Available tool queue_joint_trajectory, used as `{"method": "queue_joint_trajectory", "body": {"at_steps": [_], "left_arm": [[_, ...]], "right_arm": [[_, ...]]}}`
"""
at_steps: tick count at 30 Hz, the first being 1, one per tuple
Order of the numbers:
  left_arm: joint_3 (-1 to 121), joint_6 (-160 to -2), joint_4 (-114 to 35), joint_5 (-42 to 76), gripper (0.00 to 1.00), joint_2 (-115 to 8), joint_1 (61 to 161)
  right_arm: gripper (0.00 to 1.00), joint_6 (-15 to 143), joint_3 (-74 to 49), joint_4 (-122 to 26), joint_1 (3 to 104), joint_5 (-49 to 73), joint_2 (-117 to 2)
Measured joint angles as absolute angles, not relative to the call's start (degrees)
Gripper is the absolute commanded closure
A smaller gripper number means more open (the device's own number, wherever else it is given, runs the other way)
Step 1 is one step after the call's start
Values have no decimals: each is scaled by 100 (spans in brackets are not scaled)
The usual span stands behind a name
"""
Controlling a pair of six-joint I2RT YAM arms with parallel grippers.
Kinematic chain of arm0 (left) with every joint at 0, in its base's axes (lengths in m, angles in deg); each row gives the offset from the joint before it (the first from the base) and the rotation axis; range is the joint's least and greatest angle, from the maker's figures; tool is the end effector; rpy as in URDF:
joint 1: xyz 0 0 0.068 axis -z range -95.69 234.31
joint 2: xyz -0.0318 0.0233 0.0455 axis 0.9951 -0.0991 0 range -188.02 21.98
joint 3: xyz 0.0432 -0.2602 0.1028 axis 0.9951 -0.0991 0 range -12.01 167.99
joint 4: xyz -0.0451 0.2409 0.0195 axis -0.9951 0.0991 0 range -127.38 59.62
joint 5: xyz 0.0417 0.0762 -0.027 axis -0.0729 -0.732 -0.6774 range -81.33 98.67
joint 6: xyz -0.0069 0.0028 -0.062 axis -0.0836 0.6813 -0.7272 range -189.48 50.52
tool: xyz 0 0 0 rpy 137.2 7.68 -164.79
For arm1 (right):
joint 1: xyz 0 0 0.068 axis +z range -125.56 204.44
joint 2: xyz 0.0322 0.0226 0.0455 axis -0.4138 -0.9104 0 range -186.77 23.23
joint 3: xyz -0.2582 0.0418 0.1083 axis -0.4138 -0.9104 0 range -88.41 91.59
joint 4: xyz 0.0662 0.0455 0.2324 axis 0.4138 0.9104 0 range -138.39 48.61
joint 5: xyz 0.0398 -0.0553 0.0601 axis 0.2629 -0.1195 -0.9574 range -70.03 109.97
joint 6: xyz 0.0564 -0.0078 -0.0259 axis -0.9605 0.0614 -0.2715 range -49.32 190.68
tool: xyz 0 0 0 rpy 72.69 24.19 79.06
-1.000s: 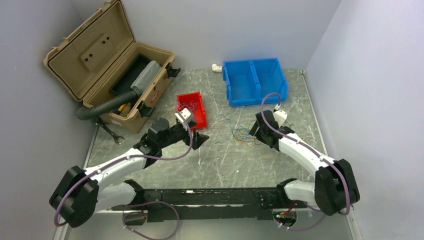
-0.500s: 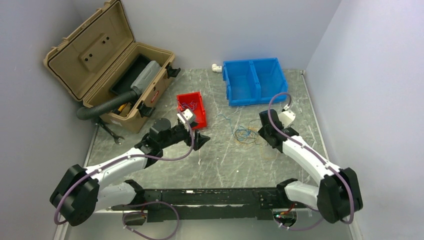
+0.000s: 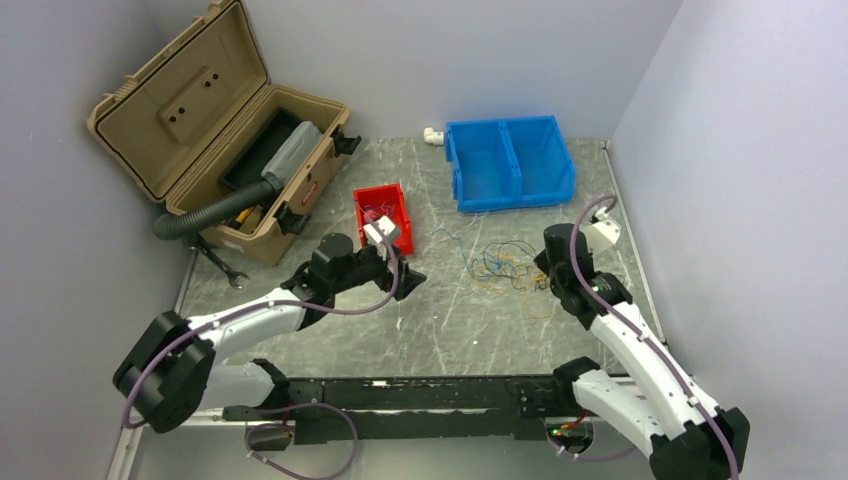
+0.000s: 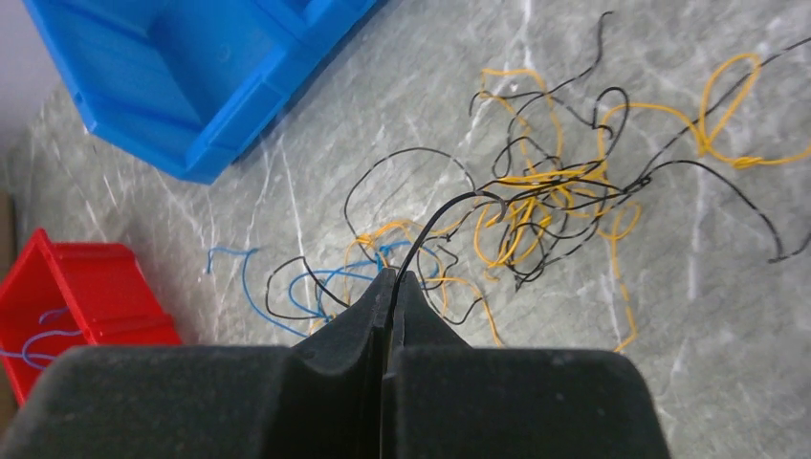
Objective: Untangle the cables
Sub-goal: Untie the cable.
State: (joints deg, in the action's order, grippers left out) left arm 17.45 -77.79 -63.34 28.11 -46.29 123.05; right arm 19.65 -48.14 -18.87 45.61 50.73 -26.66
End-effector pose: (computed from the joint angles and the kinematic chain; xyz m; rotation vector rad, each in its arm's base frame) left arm 0.1849 -0.1687 0.2458 0.7312 1.7235 -0.8817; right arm 0.1647 0.0377 0.2719 0.8175 1.9849 0.1231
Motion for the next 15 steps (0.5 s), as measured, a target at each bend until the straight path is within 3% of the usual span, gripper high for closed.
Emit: {"method": "queue_joint_trajectory", "body": {"at_steps": [15], "left_arm": [[4510, -10201, -5337, 2223, 12, -7639, 12725]], "right_arm": [[100, 1555, -5377, -1491, 4552, 6004, -1131]]}}
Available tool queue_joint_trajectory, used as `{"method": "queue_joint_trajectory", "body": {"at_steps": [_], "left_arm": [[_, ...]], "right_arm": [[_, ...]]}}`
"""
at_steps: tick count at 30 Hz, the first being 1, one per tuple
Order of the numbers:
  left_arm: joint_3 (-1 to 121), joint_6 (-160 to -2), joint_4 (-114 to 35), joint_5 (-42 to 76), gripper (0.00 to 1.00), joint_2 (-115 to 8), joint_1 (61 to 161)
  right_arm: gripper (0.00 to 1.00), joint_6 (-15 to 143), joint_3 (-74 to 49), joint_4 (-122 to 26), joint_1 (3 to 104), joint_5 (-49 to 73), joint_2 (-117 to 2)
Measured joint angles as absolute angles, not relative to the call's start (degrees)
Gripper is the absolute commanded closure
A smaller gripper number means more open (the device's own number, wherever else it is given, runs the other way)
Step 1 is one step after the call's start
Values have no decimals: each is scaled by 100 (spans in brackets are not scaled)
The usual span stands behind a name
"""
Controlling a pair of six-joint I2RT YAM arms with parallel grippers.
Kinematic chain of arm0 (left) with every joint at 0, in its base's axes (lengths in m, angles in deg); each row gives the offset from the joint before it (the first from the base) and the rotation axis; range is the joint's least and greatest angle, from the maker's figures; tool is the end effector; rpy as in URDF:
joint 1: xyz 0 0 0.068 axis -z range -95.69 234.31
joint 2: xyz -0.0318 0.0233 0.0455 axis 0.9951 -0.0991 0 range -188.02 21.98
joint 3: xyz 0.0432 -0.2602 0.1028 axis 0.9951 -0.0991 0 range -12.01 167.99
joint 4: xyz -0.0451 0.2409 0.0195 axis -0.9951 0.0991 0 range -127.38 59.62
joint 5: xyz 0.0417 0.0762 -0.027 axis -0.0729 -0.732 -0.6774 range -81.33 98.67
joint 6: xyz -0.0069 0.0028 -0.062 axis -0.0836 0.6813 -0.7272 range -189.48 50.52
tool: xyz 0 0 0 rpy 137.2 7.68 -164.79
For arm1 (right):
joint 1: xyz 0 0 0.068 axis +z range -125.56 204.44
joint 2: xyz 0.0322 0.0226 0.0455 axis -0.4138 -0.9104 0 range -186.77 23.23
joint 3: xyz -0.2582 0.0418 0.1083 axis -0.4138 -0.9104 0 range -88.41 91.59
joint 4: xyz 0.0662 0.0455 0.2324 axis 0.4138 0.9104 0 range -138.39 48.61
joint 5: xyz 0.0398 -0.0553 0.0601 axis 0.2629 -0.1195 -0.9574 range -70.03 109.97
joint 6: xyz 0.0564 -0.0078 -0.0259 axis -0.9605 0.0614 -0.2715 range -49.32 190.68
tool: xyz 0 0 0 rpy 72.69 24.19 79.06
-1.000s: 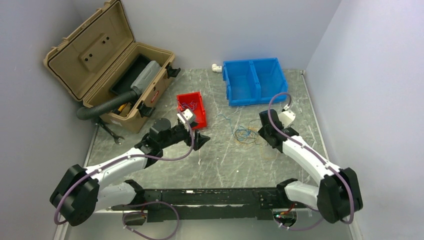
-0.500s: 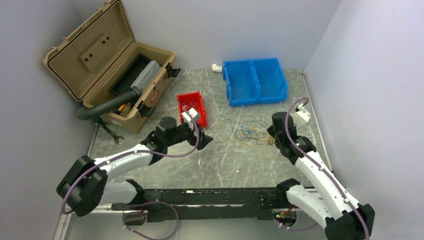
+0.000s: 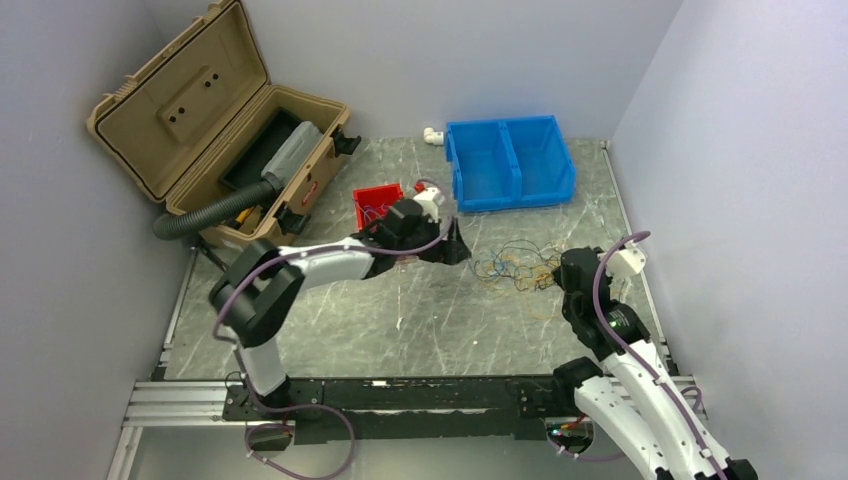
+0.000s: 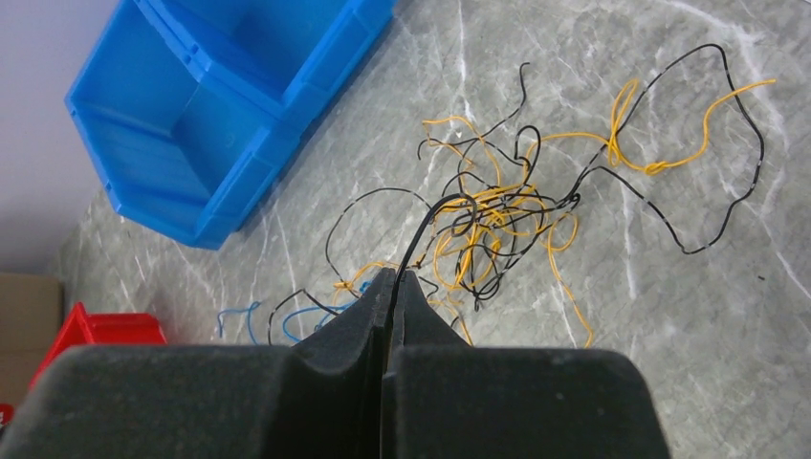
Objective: Untangle the cables
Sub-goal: Untie the cable.
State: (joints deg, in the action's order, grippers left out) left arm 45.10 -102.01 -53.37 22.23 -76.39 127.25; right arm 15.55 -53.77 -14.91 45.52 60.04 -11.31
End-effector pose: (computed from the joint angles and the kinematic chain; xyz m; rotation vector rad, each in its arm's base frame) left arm 0.2705 -0.2670 0.2284 0.3584 2.1394 -1.0421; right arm 0.1175 0.0125 0.2687 0.9464 1.7693 0.0894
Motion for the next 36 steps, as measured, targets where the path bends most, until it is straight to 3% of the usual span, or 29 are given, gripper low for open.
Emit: {"method": "queue_joint_trajectory", "body": {"at_steps": [8, 18, 19, 24, 31, 36], "left_arm": [[5303, -11152, -4623, 2114, 34, -8756, 12913], [6031, -11611, -4443, 1958, 39, -9573, 12898], [6134, -11635, -4443, 1972, 45, -9645, 12898], [6531, -11744, -4419, 1921, 99, -10008, 12898], [6461, -11414, -4369, 1784, 100, -9925, 12819], [6127, -10651, -4056, 1578, 100, -8983, 12747]], "right_arm": [[100, 1430, -5461, -1516, 4552, 5871, -1177], [100, 1410, -5478, -1592, 4552, 5685, -1256], [100, 1410, -5478, -1590, 4552, 5681, -1256], [100, 1380, -5478, -1585, 4552, 5672, -1258], [100, 1275, -5474, -1397, 4552, 5744, -1298], [100, 973, -5382, -895, 4552, 6032, -1569]]}}
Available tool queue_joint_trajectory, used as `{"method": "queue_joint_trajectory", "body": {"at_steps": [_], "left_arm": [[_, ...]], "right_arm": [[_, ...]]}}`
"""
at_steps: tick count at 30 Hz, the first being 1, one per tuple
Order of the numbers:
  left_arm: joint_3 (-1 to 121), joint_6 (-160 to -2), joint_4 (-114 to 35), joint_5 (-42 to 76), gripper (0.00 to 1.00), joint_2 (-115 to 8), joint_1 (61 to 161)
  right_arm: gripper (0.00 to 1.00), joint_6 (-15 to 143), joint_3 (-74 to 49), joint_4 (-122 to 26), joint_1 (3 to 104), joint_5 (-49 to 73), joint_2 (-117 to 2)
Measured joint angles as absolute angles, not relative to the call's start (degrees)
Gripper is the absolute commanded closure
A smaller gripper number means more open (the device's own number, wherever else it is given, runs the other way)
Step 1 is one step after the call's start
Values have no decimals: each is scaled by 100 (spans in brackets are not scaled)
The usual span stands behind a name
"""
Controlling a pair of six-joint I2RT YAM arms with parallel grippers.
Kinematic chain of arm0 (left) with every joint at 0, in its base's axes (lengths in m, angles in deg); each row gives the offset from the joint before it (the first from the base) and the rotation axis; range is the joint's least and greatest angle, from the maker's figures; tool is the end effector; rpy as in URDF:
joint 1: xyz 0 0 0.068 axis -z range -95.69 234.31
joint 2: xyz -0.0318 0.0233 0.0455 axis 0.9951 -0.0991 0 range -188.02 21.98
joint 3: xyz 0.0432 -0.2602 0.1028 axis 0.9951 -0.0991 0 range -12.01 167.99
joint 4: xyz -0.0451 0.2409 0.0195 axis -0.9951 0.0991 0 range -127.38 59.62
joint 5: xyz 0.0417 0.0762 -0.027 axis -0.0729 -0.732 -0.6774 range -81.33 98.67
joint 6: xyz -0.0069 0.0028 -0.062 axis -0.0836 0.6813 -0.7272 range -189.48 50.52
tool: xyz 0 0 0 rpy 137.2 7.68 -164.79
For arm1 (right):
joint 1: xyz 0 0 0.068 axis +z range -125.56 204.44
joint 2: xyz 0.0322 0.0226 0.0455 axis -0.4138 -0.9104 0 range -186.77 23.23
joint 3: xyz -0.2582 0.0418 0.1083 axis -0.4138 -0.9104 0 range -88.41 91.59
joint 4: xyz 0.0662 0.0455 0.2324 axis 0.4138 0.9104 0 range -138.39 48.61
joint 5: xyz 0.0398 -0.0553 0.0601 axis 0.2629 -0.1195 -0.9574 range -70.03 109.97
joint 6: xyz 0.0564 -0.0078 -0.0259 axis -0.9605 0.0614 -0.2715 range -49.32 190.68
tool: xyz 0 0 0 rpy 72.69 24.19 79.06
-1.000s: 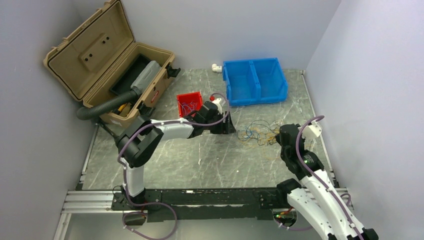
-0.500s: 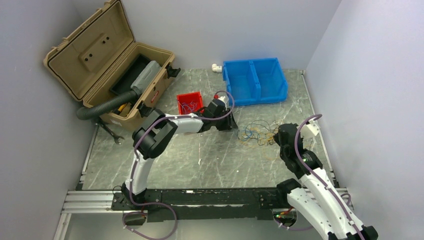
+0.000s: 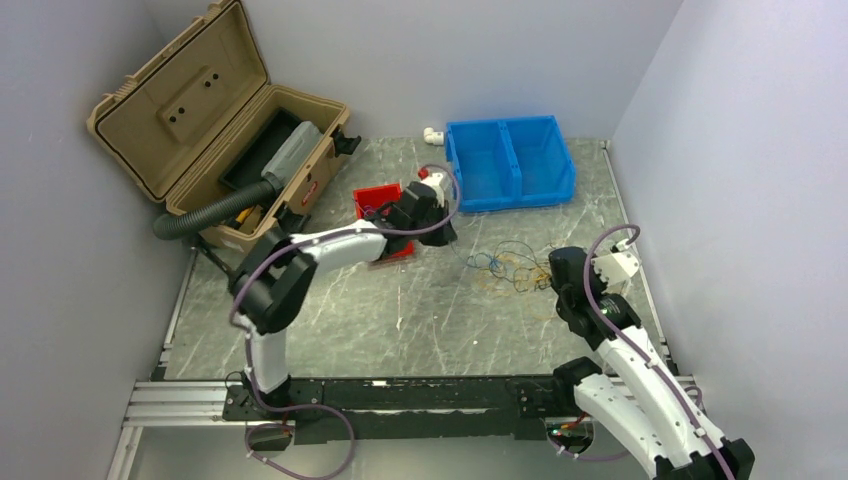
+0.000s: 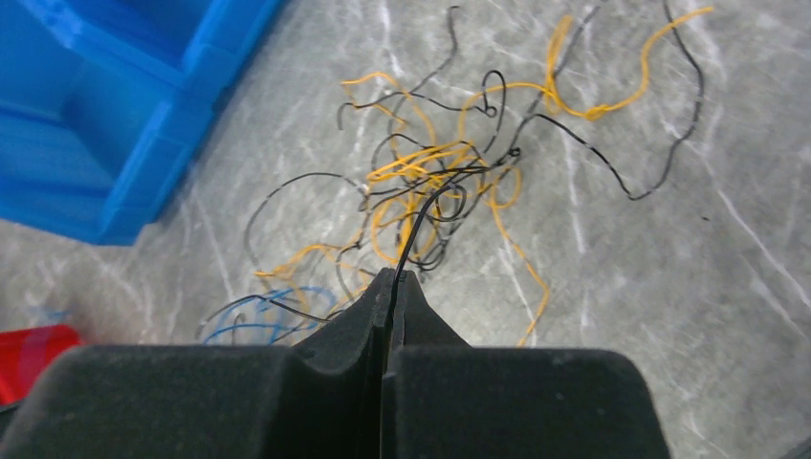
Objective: Untangle the cables
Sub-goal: Untie the cable.
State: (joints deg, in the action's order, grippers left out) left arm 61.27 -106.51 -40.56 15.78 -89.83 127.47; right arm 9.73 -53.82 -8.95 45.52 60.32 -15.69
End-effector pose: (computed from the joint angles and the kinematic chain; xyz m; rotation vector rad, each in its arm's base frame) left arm 0.3147 -0.3032 0.2030 0.1997 2.3292 -0.8883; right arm 0.1212 0.0137 0.2522 1.0259 1.8622 0.0059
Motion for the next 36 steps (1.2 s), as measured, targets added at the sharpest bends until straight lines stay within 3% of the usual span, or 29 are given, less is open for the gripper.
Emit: {"method": "queue_joint_trajectory", "body": {"at_steps": [8, 13, 23, 36], "left_arm": [[6040, -9618, -3484, 1021, 100, -6747, 12631], [5578, -9467, -3285, 1176, 100, -5691, 11892], [5045, -9281, -2328, 1338, 100, -4625, 10718], [5010, -9397, -1702, 918, 100, -3775, 10069]], "right_arm": [[100, 497, -5367, -447, 4552, 6264, -1547], [100, 394, -5364, -346, 4552, 6424, -1335], [100, 258, -5144, 108, 4552, 6911, -1402], [100, -323, -4934, 867, 4552, 7444, -1166]]}}
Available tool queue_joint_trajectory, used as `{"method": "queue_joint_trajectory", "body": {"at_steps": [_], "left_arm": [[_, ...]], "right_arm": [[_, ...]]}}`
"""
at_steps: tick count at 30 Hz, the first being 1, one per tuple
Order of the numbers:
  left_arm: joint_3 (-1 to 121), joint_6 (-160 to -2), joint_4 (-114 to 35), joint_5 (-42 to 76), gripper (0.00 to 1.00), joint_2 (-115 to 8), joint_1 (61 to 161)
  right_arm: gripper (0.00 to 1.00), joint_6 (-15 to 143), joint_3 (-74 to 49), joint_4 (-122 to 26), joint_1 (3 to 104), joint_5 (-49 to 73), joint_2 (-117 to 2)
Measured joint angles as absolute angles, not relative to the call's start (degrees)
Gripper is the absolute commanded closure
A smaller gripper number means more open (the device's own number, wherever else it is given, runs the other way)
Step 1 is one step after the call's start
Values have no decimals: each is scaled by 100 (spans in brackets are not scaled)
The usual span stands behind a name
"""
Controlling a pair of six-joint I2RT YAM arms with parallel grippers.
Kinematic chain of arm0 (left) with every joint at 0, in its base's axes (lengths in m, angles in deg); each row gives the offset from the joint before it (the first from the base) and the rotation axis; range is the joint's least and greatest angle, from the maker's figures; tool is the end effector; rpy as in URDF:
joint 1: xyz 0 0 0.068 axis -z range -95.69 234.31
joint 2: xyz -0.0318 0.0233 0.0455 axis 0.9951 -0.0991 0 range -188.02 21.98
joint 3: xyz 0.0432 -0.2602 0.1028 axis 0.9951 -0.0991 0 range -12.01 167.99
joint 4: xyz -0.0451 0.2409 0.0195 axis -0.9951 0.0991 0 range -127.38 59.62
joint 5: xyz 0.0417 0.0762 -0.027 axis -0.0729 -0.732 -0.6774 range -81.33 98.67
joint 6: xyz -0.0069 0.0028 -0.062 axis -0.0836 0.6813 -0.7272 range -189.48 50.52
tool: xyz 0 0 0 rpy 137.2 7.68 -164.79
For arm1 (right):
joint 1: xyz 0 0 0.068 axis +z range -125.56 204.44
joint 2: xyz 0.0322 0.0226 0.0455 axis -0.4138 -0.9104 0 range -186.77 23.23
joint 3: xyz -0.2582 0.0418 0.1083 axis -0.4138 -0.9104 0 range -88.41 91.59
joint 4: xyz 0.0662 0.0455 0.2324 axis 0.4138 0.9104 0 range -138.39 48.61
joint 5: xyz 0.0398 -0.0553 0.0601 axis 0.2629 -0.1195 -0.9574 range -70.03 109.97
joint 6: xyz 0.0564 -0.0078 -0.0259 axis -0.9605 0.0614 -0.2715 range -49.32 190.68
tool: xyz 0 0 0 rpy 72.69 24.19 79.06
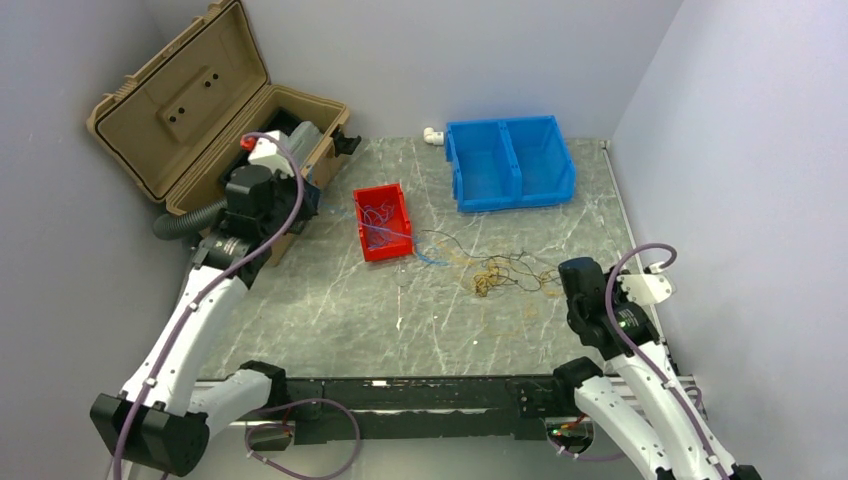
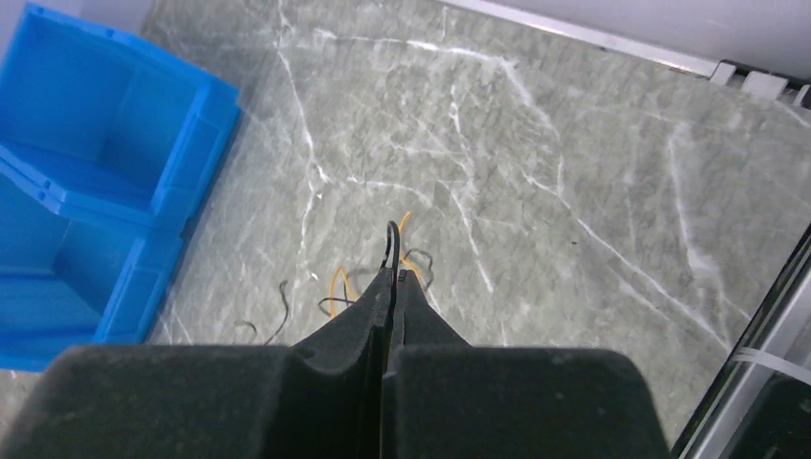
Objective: Untangle the cables
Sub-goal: Untie the cable.
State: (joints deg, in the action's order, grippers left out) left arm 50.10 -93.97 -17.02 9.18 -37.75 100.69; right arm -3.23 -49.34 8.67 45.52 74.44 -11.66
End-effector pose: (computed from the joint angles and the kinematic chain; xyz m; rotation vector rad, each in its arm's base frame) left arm 0.2138 -0.0633 0.3826 -0.1294 1.9108 -0.4938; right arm 0.0879 -0.0076 0.2659 1.2166 1.6609 -0.2035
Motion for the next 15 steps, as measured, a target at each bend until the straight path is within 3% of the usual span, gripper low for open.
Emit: {"method": "queue_joint_trajectory", "body": {"at_steps": [2, 4, 5, 9, 11, 15], "left_arm": [[4901, -9449, -1683, 887, 100, -3648, 9846], [4735, -9465, -1772, 1071, 100, -3493, 9678], [4658, -9467, -1886, 1296, 100, -3440, 9656], [4501, -9569, -2616, 2710, 100, -3541, 9698], [4510, -9567, -2909, 3231, 100, -3694, 9783], [4645, -9416, -2955, 3803, 100, -3928, 10152]], "right_arm": [[99, -271, -4883, 937, 4552, 7521, -1096], [90, 221, -4883, 760, 4546, 7433, -978], [82, 591, -4897, 535, 4543, 7289, -908], [32, 2121, -5227, -716, 4537, 6240, -570], [21, 2873, -5465, -1317, 4532, 5403, -469], [8, 3937, -5624, -2134, 4532, 3864, -681]]}}
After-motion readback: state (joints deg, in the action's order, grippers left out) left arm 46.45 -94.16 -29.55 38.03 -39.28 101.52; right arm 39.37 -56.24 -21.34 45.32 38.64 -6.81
